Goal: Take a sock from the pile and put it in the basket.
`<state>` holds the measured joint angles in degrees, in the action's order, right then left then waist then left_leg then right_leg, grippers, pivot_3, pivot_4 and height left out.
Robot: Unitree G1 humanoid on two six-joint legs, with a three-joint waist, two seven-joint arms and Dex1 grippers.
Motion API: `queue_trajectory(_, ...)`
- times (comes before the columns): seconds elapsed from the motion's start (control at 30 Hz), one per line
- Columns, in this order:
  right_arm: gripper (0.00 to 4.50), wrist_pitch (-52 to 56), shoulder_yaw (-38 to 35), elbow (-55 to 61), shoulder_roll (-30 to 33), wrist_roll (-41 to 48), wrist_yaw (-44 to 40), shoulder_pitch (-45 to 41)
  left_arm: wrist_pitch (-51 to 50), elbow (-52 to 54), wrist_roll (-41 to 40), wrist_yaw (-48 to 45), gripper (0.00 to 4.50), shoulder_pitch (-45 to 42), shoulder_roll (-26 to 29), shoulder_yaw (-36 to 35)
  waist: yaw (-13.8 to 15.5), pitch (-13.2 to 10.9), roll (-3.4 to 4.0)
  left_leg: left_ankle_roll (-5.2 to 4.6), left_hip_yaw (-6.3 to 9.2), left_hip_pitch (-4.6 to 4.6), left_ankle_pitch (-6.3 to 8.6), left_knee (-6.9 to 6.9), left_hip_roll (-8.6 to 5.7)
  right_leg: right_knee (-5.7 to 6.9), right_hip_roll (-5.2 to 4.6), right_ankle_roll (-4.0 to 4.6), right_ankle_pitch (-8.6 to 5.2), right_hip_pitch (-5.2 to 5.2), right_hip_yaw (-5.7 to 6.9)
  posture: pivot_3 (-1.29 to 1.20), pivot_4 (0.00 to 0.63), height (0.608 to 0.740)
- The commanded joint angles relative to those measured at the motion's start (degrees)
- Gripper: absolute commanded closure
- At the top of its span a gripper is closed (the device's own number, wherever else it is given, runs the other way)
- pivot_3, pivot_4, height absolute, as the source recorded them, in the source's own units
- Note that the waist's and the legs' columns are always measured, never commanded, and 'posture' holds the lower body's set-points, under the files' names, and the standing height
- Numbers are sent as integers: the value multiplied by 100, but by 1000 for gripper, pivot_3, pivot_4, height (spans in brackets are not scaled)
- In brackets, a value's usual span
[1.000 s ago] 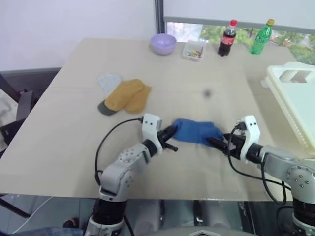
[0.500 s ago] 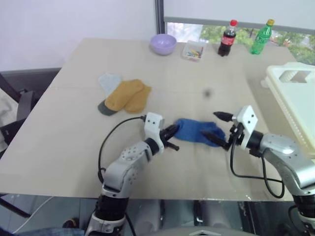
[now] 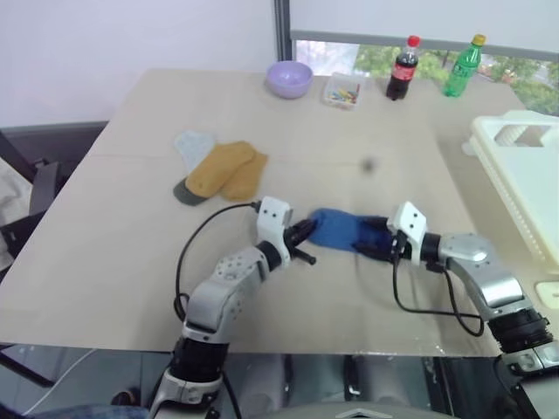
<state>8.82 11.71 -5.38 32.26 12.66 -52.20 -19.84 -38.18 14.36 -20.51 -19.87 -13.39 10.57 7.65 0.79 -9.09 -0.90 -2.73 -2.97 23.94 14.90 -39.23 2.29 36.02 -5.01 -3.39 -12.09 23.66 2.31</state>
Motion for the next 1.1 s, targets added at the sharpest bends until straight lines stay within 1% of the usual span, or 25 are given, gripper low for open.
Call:
queue_trajectory(0.03, 1461, 484, 193, -186, 77, -247, -107, -51, 188, -158, 35, -242, 4500, -182, 27, 74, 1, 1, 0, 1, 0, -5, -1, 0, 0, 0, 0, 0, 0, -4, 0, 0, 150, 729)
queue_trajectory(0.1, 1461, 573, 232, -195, 78, -322, -122, -30, 188, -295, -23, -432, 4500, -214, 74, 64, 1, 6, 1, 4, 1, -15, -2, 0, 0, 4, 0, 6, -4, -11, 1, 0, 150, 729)
queue_trajectory(0.2, 1523, 664, 221, -170, 70, -355, -110, -21, 299, -408, 15, -579, 3560, -297, 142, 31, 1, 9, 2, 6, 2, -19, -4, -1, 0, 11, 0, 10, -6, -13, 0, 0, 150, 729)
queue_trajectory(0.3, 1523, 721, 166, -116, 29, -333, -44, -3, 422, -647, 88, -428, 2317, -460, 78, -169, 6, 10, 2, 9, 3, -20, -5, -2, 0, 15, 0, 10, -6, -12, 1, 0, 150, 729)
queue_trajectory(0.33, 1523, 734, 163, -96, 27, -333, -33, 8, 425, -701, 43, -442, 1810, -498, 66, -250, 5, 10, 2, 9, 3, -20, -6, -3, 0, 17, -1, 10, -6, -12, 0, 0, 150, 729)
queue_trajectory(0.43, 1523, 770, 175, -20, 36, -348, 0, 79, 239, -1015, -326, -337, 606, -723, -62, -822, 3, 10, 2, 9, 2, -20, -6, -5, 0, 18, -1, 9, -5, -12, 0, 0, 150, 729)
queue_trajectory(0.47, 1523, 788, 174, 1, 34, -352, 24, 95, 190, -1137, -399, -310, 79, -798, -77, -981, 2, 10, 2, 9, 4, -19, -6, -6, 0, 19, -1, 7, -4, -12, 0, 0, 150, 729)
queue_trajectory(0.57, 1523, 823, 171, 34, 28, -360, 67, 115, 81, -1450, -544, -450, 79, -970, -18, -1213, 0, 10, 2, 9, 5, -20, -6, -5, 0, 24, 0, 1, -1, -11, 2, 0, 150, 729)
queue_trajectory(0.7, 1523, 818, 188, 19, -4, -386, 100, 108, -450, -1881, -902, -731, 79, -1239, -13, -1331, 5, 14, -3, 10, 3, -20, -6, -6, -1, 22, -1, 0, 0, -13, 2, 0, 150, 729)
queue_trajectory(0.83, 1523, 797, 224, -4, -27, -430, 118, 92, -1027, -2073, -995, -1372, 79, -1440, 118, -799, 9, 20, -4, 14, 3, -23, -9, -9, -1, 28, -1, -1, 0, -15, 5, 0, 150, 729)
queue_trajectory(0.9, 1523, 782, 227, -12, -37, -449, 132, 97, -1232, -2146, -991, -1530, 79, -1517, 142, -625, 9, 24, -1, 16, 4, -24, -10, -9, -1, 29, -1, 1, -2, -16, 5, 0, 150, 729)
queue_trajectory(1.0, 1523, 776, 215, -14, -79, -464, 178, 111, -1590, -2289, -837, -1758, 79, -1552, 146, -84, 7, 42, -2, 16, 5, -25, -10, -10, -1, 28, -2, 5, -4, -17, 3, 0, 150, 729)
queue_trajectory(1.1, 1523, 769, 210, -10, -109, -488, 196, 128, -1782, -2553, -894, -1657, 79, -1680, -67, -159, 10, 66, 7, 16, 7, -36, -10, -9, -2, 27, -2, 12, -9, -29, 4, 0, 150, 729)
